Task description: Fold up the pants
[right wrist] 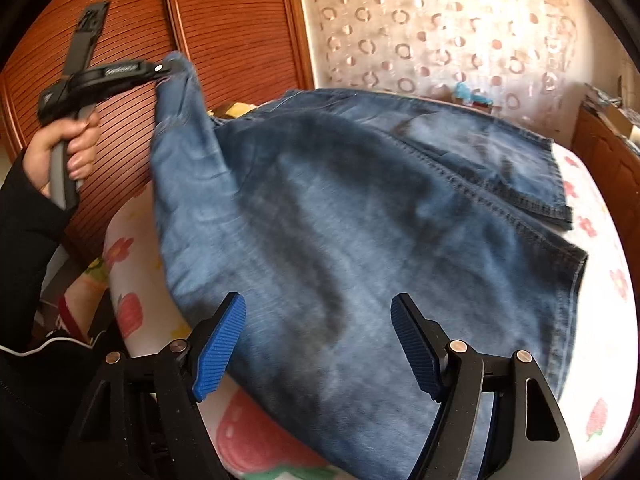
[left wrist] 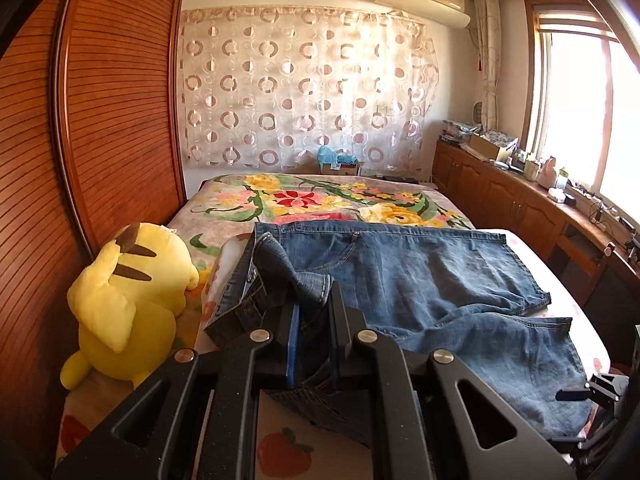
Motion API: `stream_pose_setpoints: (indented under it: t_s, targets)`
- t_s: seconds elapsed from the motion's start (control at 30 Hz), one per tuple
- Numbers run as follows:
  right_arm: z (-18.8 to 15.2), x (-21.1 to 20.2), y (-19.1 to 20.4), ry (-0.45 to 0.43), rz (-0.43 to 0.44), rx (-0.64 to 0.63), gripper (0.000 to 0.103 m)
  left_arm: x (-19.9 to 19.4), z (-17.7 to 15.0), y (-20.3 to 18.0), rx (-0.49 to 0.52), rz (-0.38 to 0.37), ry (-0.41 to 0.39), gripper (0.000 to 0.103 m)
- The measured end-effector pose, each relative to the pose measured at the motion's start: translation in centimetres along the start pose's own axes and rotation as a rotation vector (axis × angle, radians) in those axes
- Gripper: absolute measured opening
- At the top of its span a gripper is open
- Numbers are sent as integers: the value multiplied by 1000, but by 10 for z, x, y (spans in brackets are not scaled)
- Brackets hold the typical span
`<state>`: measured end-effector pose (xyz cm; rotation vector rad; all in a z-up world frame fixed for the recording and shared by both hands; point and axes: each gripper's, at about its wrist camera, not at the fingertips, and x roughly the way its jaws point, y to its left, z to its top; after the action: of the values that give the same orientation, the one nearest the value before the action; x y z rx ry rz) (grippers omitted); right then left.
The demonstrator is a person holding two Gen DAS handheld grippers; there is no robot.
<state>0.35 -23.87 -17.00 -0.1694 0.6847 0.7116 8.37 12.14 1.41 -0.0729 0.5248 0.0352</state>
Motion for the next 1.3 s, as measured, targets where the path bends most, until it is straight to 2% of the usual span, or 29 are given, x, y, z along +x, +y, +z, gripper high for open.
stream_pose_setpoints:
  t_s: [0.33, 0.6, 0.7, 0.83, 0.87, 0.97, 1.13, 1.3]
  targets:
    - [-3, -2, 7, 24, 42, -2, 77, 42, 16, -9, 9, 24, 49, 13]
    - [-2, -6, 10, 36, 50, -5, 70, 63, 29, -15, -10, 40, 77, 13]
    - [-4, -5, 9, 53, 59, 2, 62, 65, 31, -15, -14, 38, 81, 13]
    - [-8, 4, 5, 76, 50, 17, 38, 66, 33, -13, -23, 38, 70, 13]
    - [-7, 3, 4, 72, 45, 25, 26, 65, 34, -12, -27, 38, 67, 13]
    - [-7, 0, -2, 50, 40, 50, 12, 61, 33, -7, -45, 27, 54, 13]
    - [6, -12, -9, -6, 13, 41, 6, 52, 36, 1, -67, 16, 12, 13]
    - [40, -19, -29, -62, -50, -19, 6, 64, 28, 7, -91, 8, 7, 13]
